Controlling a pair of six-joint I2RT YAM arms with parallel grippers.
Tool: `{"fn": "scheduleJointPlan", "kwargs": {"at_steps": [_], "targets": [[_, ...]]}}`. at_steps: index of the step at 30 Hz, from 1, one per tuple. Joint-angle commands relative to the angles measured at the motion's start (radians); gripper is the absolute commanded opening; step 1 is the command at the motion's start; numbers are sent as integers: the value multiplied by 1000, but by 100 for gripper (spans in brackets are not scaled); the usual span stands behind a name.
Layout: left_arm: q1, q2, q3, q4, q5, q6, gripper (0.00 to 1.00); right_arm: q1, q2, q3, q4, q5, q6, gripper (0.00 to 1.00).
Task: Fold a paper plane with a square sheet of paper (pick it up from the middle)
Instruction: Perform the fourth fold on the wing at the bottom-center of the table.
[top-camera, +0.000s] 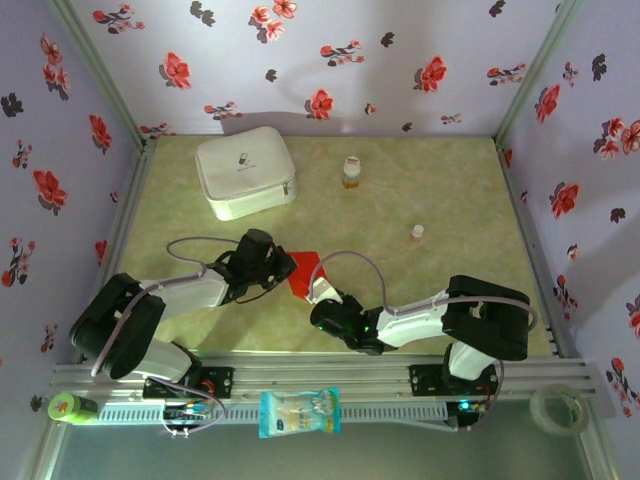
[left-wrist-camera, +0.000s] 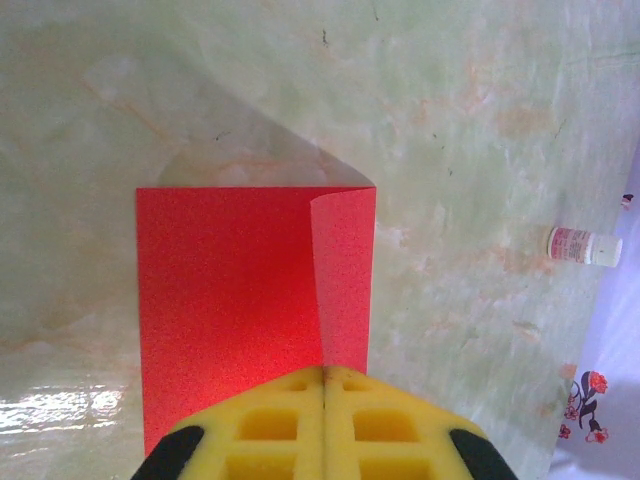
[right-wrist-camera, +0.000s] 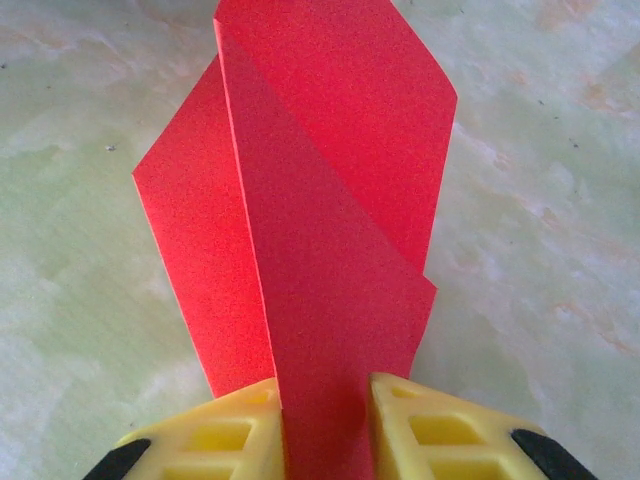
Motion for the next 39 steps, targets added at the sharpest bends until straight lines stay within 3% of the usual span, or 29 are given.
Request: {"fn": "scheduleJointPlan", "kwargs": {"at_steps": [1,9,12,19,26,39], "targets": [[9,-6,25,-11,13,25,0,-9,-11,17,21,1,7,22],[9,-14,28,-18,13,33,7,-9,-6,13,20,-17,17,14],[9,-33,38,-54,4,48,25,-13,3,12,23,-36,31,11],[18,-133,41,-156,-64,54,50,-50,13,-13,89,-110,112,6],[35,-205,22,-199,-84,65,53,-103,8,-53,178,-241,180,6],[38,-213,8,-200,-78,57,53,-122,53,-43,173,-312,238,13]]}}
